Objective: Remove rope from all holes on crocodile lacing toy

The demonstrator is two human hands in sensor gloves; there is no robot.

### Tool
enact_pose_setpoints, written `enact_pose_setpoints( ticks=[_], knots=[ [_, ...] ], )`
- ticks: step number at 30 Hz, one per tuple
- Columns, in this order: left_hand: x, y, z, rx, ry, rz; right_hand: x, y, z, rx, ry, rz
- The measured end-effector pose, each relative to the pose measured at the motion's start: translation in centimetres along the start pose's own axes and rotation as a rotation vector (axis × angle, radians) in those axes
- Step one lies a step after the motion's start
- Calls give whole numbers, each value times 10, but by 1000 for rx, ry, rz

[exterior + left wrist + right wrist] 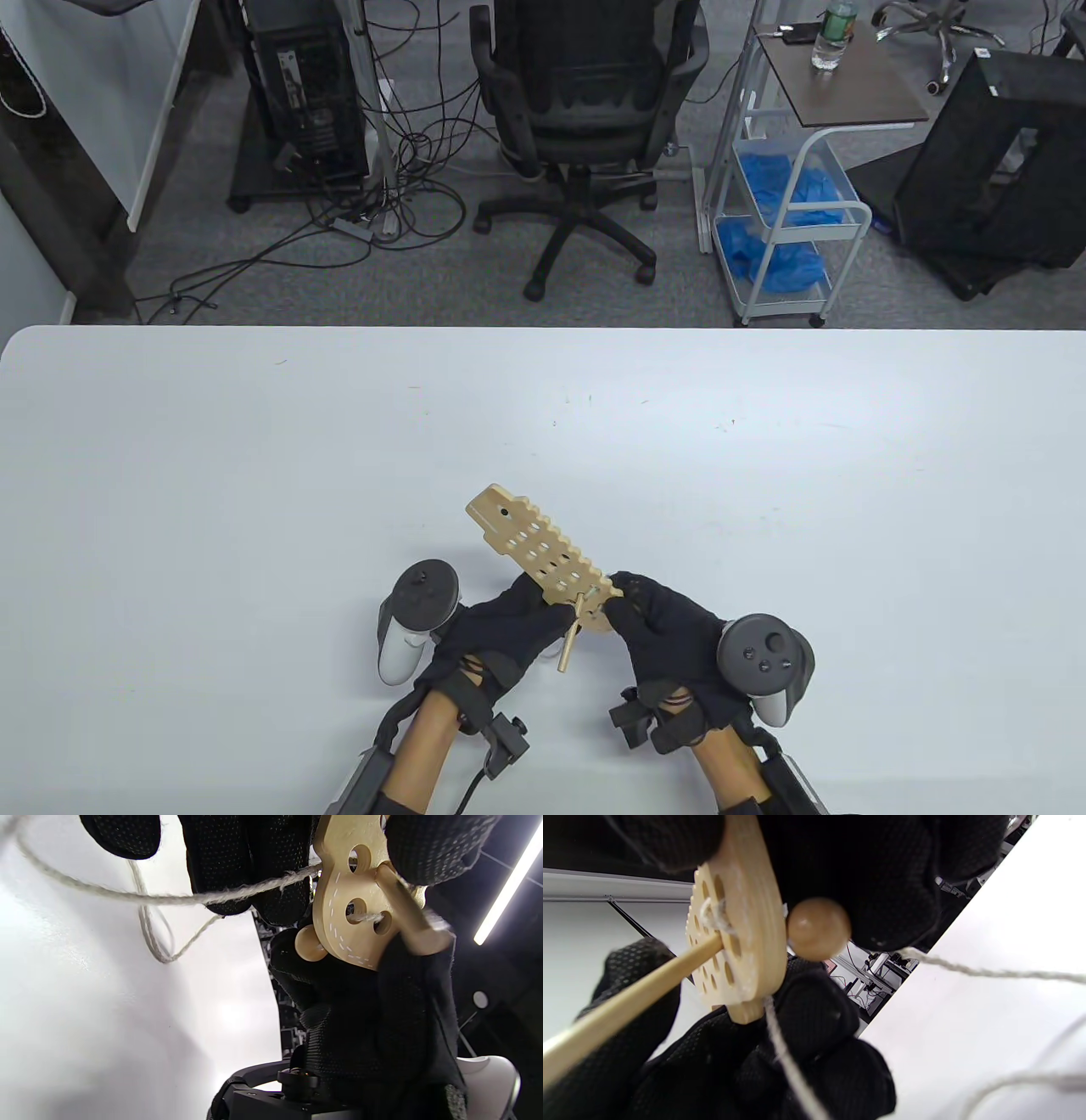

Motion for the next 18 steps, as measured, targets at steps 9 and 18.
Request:
enact_pose_setpoints(
  ticks=[9, 18],
  knots=[
    [3, -7, 1, 31, -59, -179, 0, 4, 1, 37, 24, -23],
    [3, -17, 6, 63, -193, -452, -4, 22, 4, 157, 94, -115]
  ],
)
Point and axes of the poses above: the tracker on the back of each hand, its own y axis roughly to the little-finger side, its own z axis roughly from the fingertips to the wrist, x = y × z, the point moved 3 cm from there along -z, roughly from the wrist to the fingertips, and after that the axes turned 9 degrees about -z, right-handed, at the moved point
